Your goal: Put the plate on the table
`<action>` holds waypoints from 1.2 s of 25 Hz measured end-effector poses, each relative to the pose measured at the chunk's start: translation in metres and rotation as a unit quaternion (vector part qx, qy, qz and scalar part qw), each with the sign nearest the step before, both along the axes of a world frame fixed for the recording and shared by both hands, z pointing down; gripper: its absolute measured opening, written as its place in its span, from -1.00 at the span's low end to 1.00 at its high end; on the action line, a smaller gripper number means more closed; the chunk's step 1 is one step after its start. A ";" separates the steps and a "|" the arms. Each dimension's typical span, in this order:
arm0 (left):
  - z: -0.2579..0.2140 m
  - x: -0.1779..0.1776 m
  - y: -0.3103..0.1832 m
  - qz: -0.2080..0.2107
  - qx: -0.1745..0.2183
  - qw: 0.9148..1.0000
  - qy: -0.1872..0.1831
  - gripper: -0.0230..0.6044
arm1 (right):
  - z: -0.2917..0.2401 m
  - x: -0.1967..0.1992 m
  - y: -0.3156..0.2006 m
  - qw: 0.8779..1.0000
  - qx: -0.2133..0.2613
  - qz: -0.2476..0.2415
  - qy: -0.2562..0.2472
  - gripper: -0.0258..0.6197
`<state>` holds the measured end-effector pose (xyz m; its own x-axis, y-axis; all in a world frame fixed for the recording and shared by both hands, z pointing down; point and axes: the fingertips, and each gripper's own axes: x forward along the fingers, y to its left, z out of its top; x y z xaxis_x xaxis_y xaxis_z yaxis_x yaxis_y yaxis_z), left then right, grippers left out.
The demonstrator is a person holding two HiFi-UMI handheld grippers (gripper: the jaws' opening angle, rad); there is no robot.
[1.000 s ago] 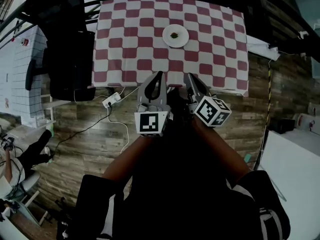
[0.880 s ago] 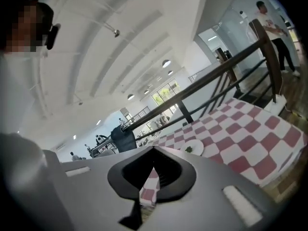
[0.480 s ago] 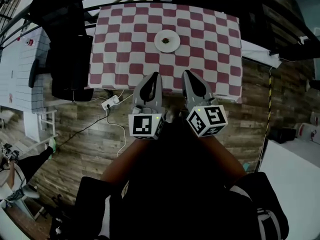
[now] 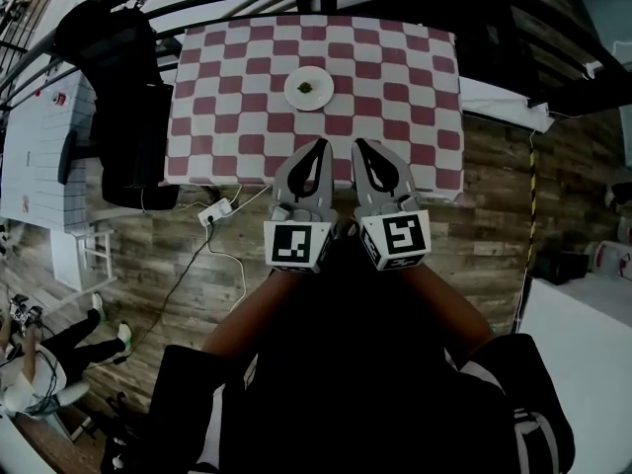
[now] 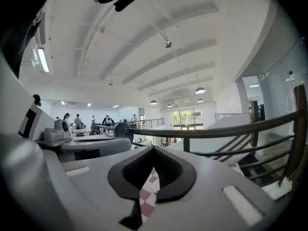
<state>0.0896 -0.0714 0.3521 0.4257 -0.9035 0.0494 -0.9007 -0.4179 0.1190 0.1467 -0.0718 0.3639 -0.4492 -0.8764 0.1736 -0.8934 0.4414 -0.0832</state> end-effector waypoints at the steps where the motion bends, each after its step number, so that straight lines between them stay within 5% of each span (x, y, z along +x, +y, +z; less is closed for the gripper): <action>1: 0.000 0.003 -0.001 0.001 0.003 1.000 0.000 -0.90 | -0.004 0.002 -0.001 1.000 0.009 0.000 0.008 -0.93; 12: -0.011 0.026 -0.004 0.038 0.016 0.999 -0.010 -0.90 | -0.014 0.006 -0.001 0.998 0.031 0.013 0.051 -0.92; 30: 0.003 -0.050 0.012 0.029 0.000 0.999 -0.019 -0.90 | -0.006 -0.080 0.015 0.998 0.026 -0.013 0.058 -0.93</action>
